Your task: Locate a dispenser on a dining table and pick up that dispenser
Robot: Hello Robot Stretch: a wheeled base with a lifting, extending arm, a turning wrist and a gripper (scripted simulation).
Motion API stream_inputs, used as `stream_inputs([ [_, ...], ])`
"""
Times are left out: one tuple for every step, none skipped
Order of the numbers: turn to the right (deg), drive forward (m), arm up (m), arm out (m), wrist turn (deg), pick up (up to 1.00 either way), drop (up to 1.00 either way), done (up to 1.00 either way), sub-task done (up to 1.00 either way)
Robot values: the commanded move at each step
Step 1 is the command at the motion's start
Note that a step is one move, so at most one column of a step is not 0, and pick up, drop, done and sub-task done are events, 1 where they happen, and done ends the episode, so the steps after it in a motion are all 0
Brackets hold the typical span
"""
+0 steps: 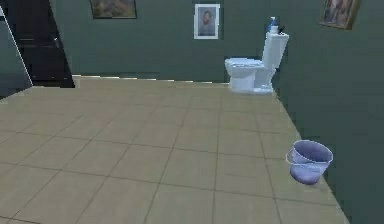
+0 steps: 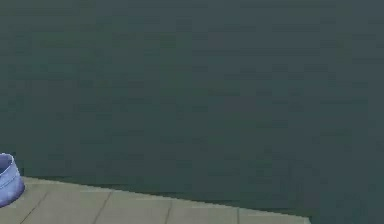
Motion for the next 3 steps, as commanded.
stream_inputs([
  [0.0, 0.30, 0.00, 0.00, 0.0, 0.00, 0.00, 0.00, 0.00],
  [-33.0, 0.00, 0.00, 0.00, 0.0, 0.00, 0.00, 0.00, 0.00],
  [0.0, 0.25, 0.00, 0.00, 0.0, 0.00, 0.00, 0.00, 0.00],
])
